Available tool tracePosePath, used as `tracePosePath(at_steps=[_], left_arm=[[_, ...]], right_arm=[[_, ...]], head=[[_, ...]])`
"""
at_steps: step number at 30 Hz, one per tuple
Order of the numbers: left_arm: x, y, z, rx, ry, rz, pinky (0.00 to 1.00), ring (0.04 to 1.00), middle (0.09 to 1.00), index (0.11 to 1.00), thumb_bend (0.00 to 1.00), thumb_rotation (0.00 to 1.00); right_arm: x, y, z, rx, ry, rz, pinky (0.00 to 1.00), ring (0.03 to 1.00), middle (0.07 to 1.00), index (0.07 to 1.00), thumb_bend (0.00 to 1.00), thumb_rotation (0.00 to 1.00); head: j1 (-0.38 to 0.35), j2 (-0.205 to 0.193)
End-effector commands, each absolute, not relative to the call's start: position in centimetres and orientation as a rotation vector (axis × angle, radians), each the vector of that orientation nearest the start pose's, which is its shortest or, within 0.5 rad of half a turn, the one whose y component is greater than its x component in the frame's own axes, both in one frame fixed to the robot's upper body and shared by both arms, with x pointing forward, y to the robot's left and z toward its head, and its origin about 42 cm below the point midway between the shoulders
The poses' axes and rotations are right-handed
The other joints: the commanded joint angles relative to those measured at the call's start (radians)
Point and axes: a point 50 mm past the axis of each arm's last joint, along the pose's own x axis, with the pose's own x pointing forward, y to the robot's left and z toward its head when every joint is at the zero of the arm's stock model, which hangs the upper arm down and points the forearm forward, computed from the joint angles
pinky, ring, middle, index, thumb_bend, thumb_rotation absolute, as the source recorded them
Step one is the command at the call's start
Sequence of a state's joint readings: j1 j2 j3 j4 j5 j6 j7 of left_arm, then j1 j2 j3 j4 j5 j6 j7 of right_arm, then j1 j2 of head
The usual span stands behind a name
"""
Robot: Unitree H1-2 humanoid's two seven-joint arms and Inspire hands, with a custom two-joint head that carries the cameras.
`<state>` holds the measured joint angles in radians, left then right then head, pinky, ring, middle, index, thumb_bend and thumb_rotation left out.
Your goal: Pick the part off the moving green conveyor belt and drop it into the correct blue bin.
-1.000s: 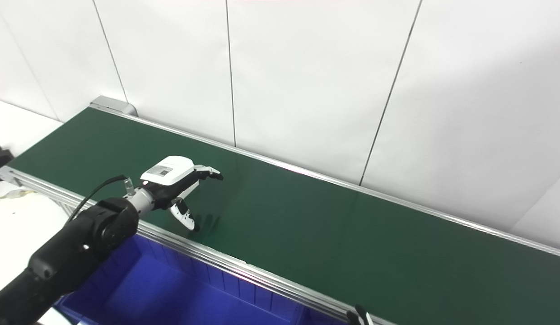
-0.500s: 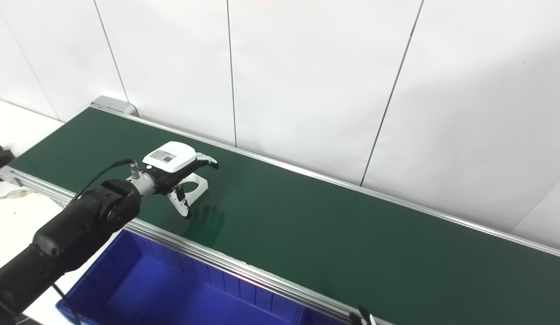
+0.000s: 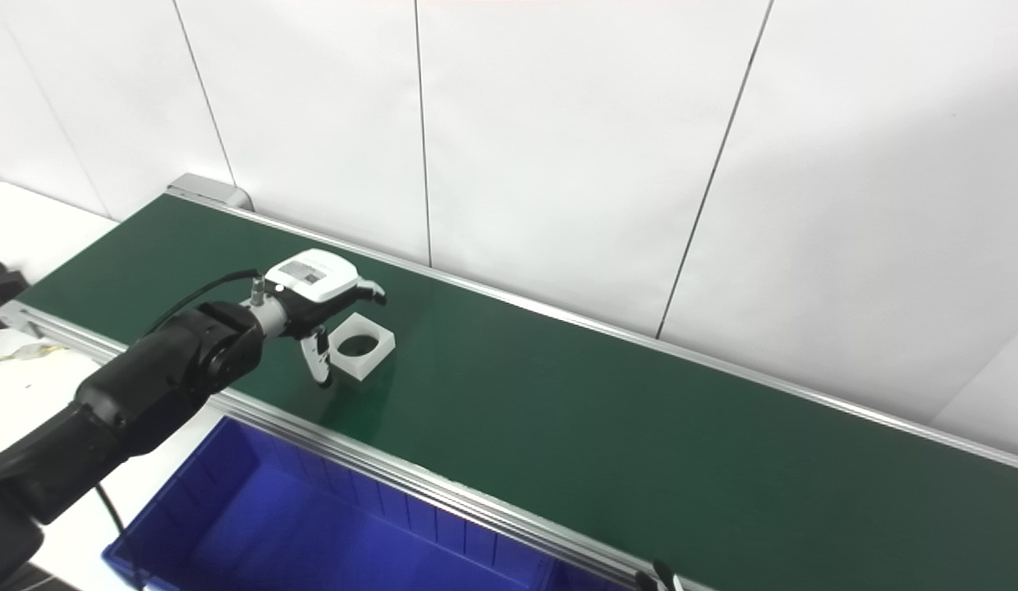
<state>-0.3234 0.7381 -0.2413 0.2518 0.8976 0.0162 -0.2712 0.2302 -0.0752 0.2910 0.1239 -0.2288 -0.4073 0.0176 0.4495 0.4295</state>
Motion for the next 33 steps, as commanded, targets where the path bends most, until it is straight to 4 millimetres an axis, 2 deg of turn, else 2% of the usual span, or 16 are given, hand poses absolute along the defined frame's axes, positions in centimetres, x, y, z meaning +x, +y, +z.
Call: tracePosePath(at_steps=[1,13,23,28,33], left_arm=[[39.0,41.8,20.2,1.714,0.133,-0.224,0.70,0.801,0.847,0.832,0.94,0.00],[40.7,41.4,18.4,1.714,0.198,-0.257,0.71,0.798,0.861,0.839,0.92,0.00],[41.1,40.5,16.8,1.696,0.193,-0.293,0.70,0.787,0.851,0.835,0.90,0.00],[41.0,39.3,16.1,1.676,0.157,-0.337,0.69,0.797,0.842,0.825,0.91,0.00],[40.8,38.3,15.5,1.623,0.106,-0.360,0.68,0.764,0.807,0.803,0.92,0.00]], right_arm=[[18.4,-15.8,4.7,-0.195,-0.164,0.345,0.83,0.880,0.888,0.962,0.58,0.69],[18.2,-15.5,4.8,-0.186,-0.165,0.340,0.83,0.881,0.887,0.962,0.59,0.68],[18.1,-15.1,5.0,-0.177,-0.172,0.337,0.84,0.882,0.885,0.961,0.59,0.68],[18.0,-15.1,5.0,-0.174,-0.174,0.339,0.84,0.882,0.884,0.961,0.59,0.68],[18.0,-15.0,5.0,-0.167,-0.174,0.339,0.84,0.885,0.886,0.962,0.59,0.67]], head=[[-0.001,0.001],[-0.008,0.003],[-0.014,0.005],[-0.019,0.005],[-0.023,0.007]])
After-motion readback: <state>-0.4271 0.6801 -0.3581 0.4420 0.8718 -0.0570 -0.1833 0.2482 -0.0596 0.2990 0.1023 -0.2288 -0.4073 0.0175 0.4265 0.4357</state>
